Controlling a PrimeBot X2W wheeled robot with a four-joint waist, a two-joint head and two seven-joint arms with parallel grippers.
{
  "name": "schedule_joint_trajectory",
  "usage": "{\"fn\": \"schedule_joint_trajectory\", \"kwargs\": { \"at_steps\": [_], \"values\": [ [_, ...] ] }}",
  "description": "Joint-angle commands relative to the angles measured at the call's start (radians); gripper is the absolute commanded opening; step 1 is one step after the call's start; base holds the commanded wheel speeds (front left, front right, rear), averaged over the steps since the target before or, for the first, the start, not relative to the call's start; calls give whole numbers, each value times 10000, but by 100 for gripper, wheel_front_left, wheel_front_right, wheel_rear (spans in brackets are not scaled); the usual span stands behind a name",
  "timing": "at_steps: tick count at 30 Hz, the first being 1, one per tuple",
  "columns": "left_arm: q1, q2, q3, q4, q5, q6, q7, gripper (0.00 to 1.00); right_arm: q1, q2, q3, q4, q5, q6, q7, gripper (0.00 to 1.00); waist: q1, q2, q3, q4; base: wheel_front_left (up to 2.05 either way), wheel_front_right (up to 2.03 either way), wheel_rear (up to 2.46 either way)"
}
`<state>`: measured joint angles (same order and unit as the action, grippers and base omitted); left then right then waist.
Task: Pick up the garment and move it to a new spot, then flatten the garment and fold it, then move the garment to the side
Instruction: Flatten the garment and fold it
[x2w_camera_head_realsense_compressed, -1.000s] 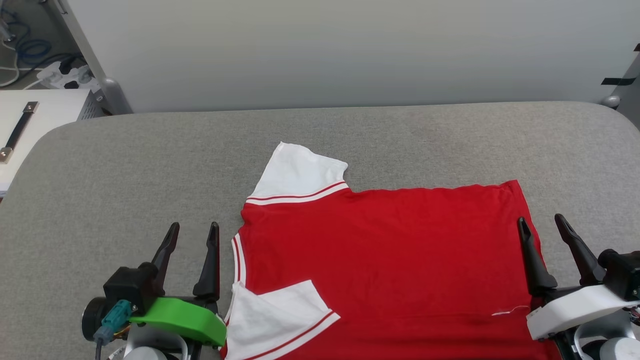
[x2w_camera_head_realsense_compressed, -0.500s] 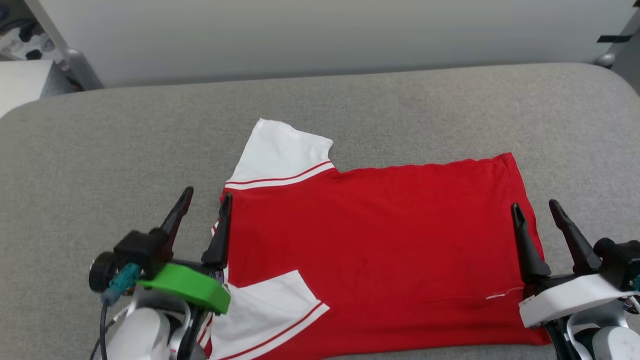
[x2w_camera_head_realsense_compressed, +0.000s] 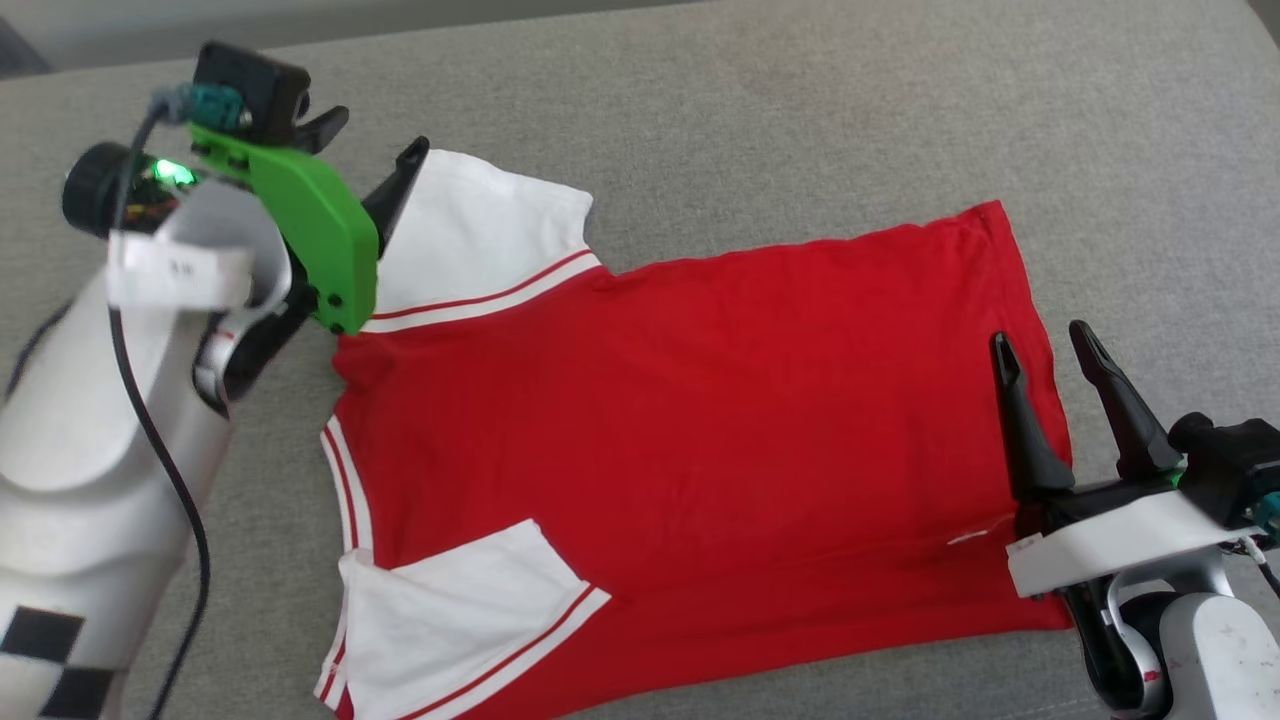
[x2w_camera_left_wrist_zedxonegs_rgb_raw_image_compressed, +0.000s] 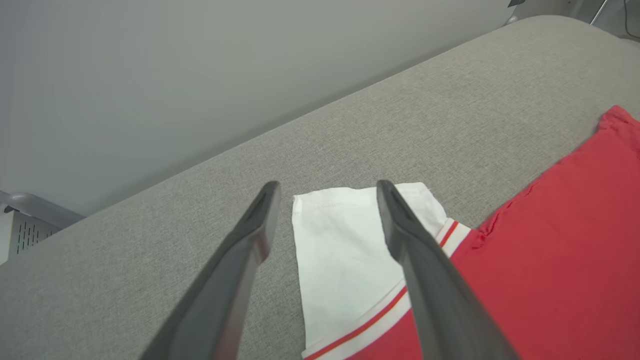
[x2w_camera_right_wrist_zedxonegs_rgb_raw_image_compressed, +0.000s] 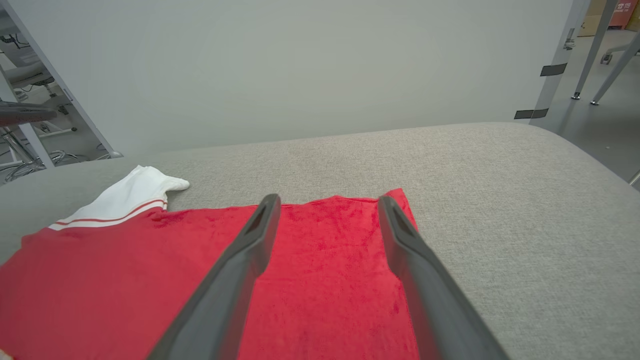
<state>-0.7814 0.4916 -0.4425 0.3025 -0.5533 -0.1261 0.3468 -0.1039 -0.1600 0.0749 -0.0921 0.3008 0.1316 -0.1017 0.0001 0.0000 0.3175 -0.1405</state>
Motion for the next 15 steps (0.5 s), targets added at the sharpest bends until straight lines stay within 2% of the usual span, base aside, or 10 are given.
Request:
{"fn": "schedule_joint_trajectory", "kwargs": {
  "at_steps": [1,4,8,15],
  "values": [
    [-508,159,-171,328,-400,-40,667,100,-216,62,35,-78,-64,-9,-69,100,-1,0,811,-620,0,0,0],
    [-1608,400,-572,898,-1061,-43,2195,100,-367,83,31,-151,-55,-9,-139,100,-1,0,1131,-762,0,0,0],
    [-2622,517,-816,1619,-1590,-44,3457,100,-512,174,132,-181,-25,-9,-223,100,-1,0,1483,-926,0,0,0],
    [-3316,667,-900,2966,-1789,-45,3991,100,-732,250,347,-48,1,-9,-508,100,-1,0,1946,-1170,0,0,0]
  ]
}}
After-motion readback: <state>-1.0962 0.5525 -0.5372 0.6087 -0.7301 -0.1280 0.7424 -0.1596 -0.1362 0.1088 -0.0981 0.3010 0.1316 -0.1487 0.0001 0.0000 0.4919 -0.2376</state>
